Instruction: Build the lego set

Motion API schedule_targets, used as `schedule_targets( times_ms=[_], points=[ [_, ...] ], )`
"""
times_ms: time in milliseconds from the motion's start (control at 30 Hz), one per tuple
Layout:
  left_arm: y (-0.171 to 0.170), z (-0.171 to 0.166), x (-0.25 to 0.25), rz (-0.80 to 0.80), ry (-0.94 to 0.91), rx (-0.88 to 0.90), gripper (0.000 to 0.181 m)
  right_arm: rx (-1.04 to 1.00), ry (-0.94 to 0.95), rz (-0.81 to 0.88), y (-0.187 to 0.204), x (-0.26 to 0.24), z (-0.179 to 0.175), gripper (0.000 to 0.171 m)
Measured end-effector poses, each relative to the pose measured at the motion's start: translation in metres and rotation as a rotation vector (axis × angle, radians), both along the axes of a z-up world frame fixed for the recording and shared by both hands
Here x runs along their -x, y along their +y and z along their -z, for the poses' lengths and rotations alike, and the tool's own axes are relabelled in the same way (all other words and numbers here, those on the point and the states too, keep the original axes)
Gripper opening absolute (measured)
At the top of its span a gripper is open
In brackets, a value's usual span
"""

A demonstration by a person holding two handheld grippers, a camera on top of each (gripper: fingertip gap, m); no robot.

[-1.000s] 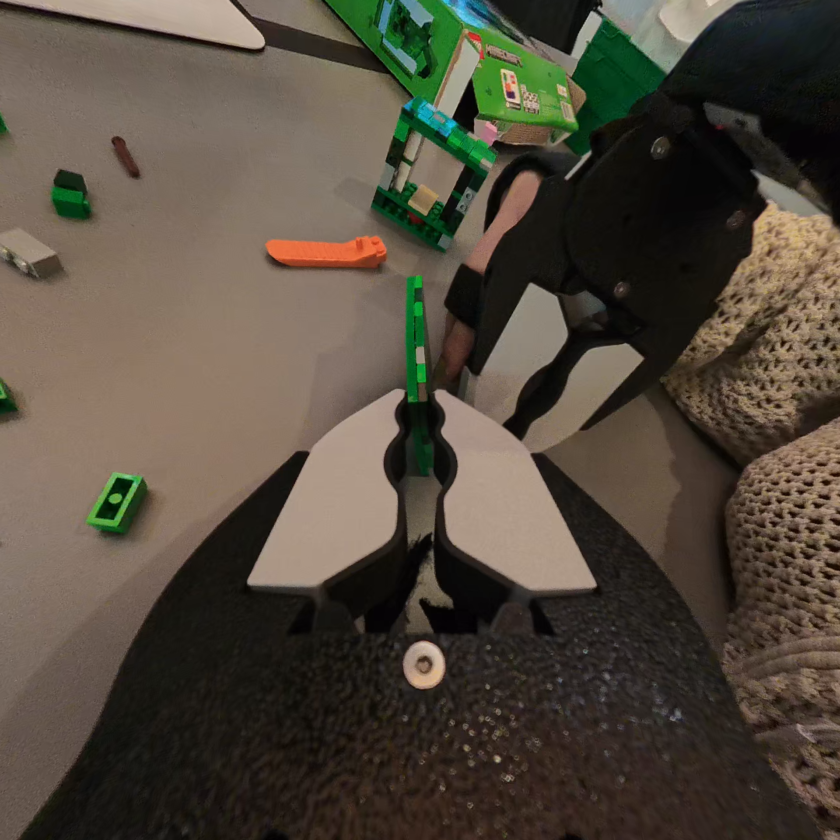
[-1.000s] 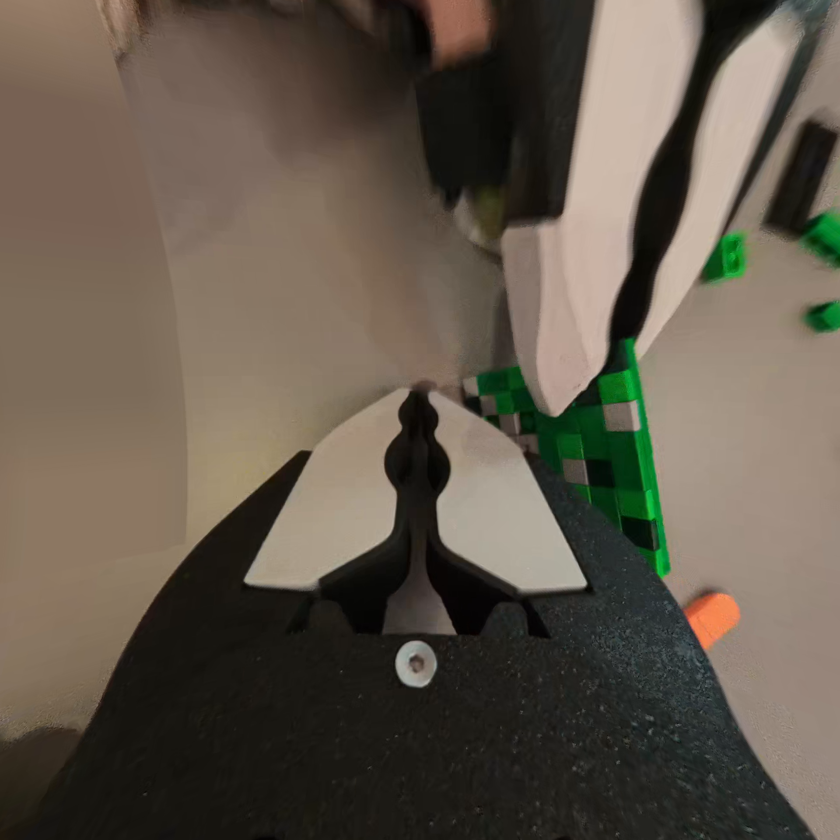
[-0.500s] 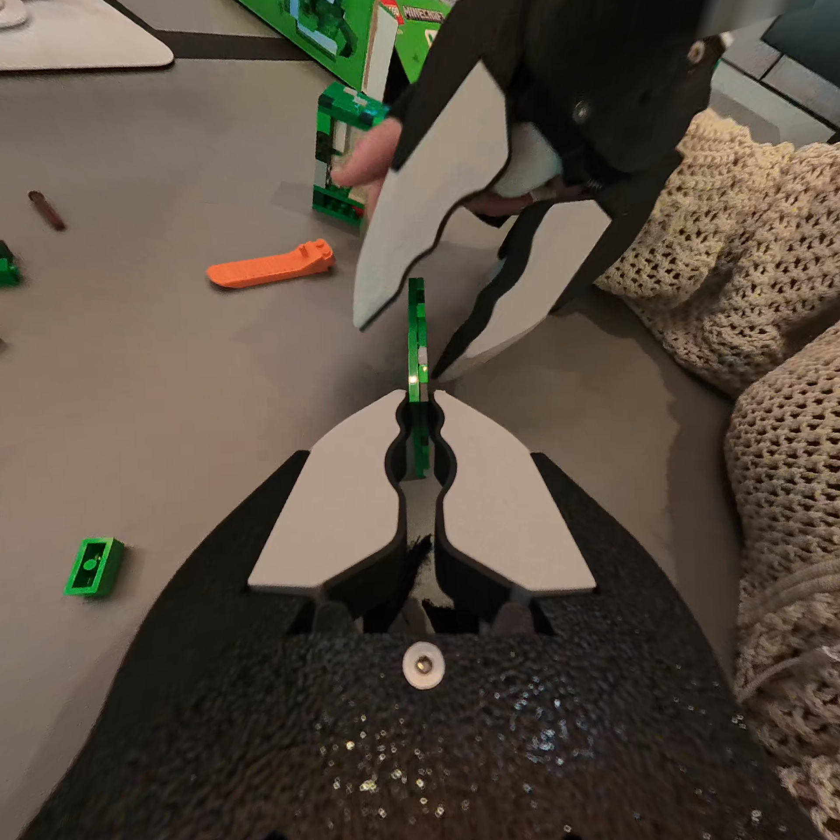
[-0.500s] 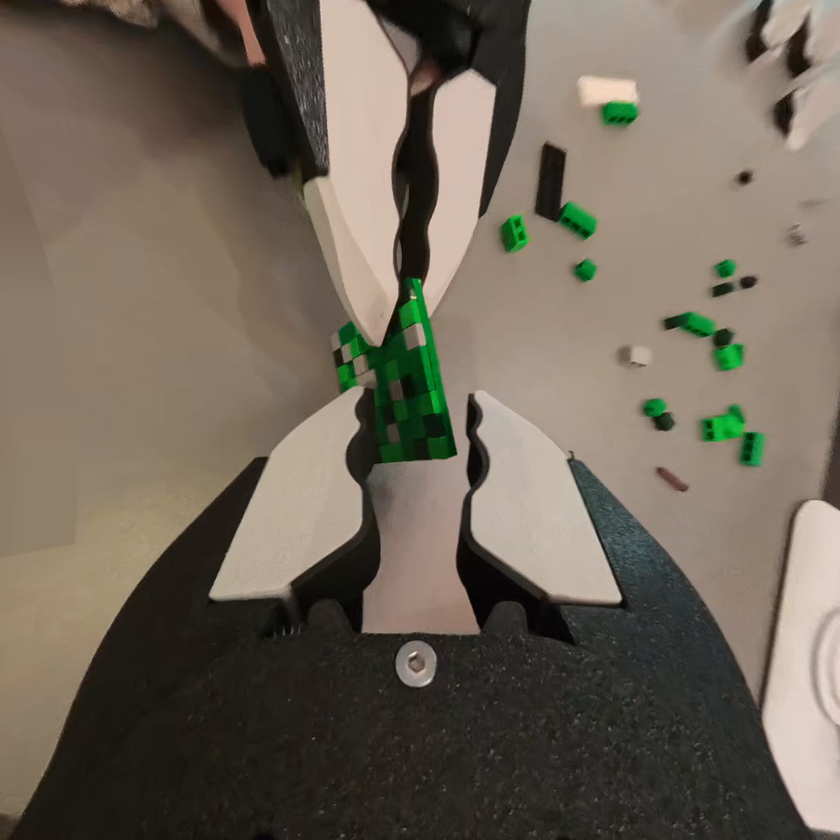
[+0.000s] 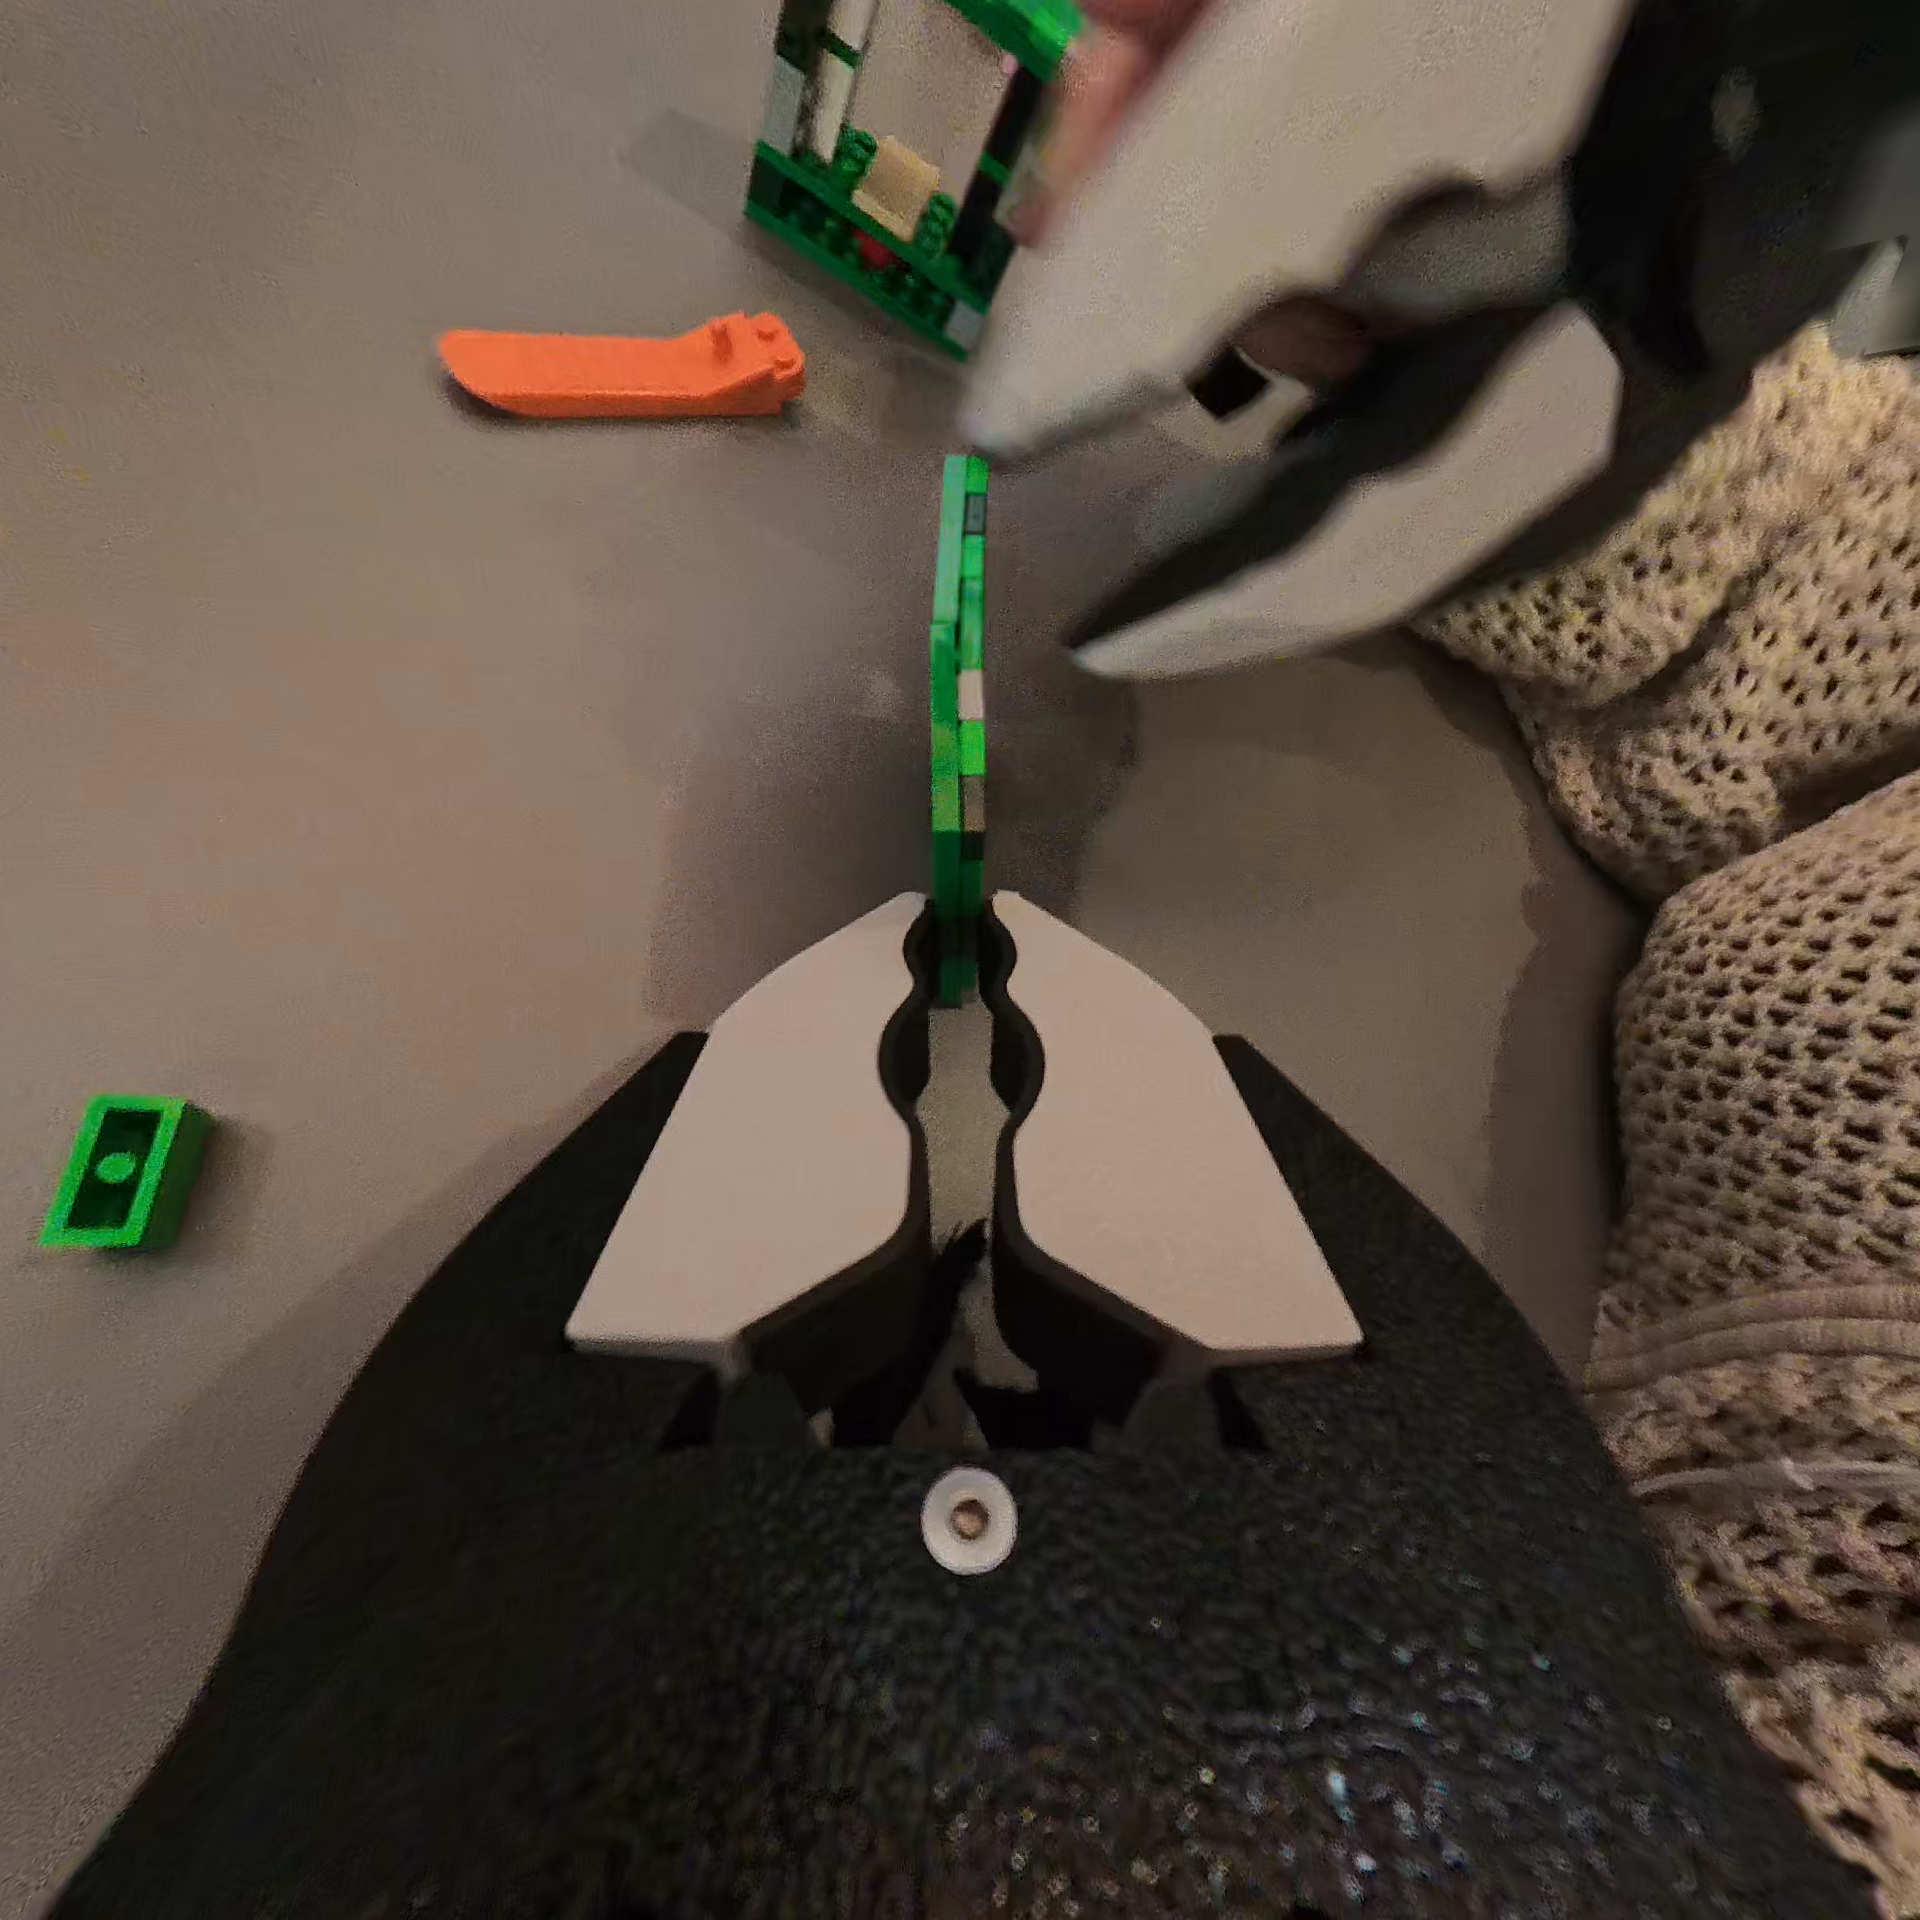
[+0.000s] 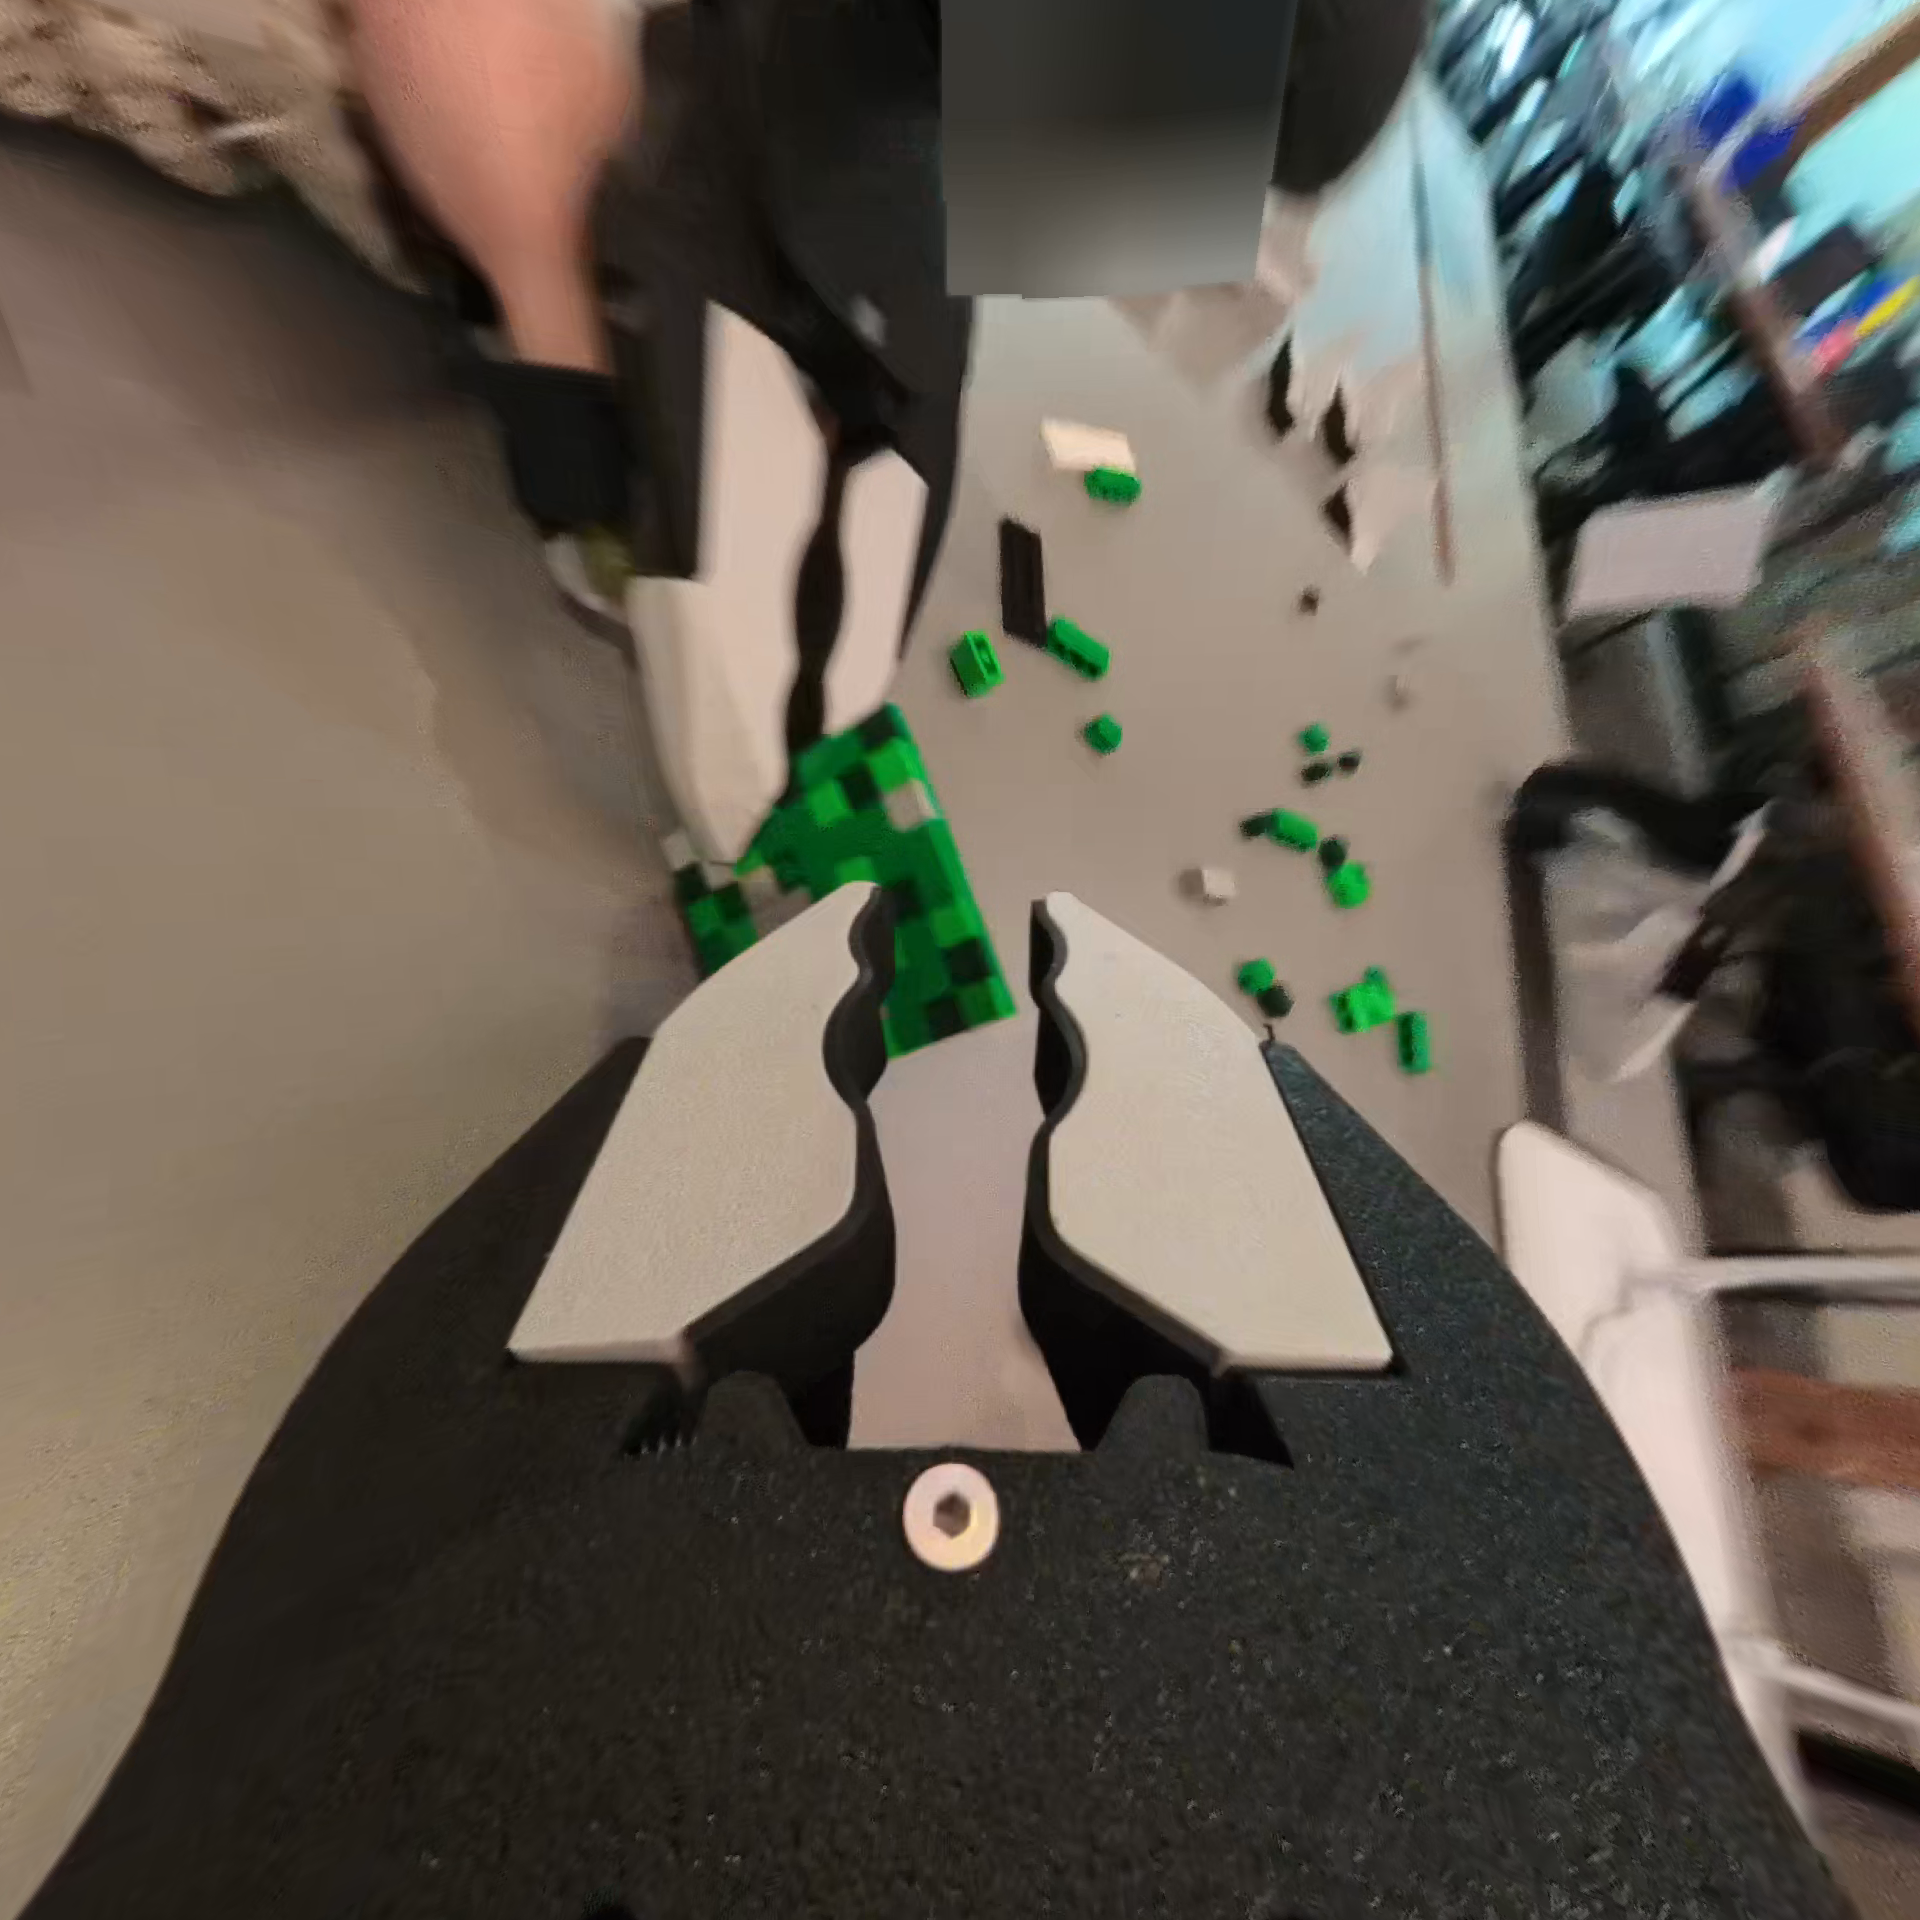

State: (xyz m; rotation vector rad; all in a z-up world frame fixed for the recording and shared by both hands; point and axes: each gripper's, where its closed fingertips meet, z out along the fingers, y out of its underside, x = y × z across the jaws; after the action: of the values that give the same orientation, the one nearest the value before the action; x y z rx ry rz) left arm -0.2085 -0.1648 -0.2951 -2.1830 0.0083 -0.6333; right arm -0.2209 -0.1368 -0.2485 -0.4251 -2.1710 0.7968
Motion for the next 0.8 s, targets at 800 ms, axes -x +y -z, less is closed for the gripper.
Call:
schedule_targets(
  times_ms=[800],
  points=[
    [0.003, 0.002, 0.007, -0.083, -0.276, 0.108, 0.006, -0.532, -0.029, -0.126, -0.023, 0.0, 0.046, 0.006]
  ],
)
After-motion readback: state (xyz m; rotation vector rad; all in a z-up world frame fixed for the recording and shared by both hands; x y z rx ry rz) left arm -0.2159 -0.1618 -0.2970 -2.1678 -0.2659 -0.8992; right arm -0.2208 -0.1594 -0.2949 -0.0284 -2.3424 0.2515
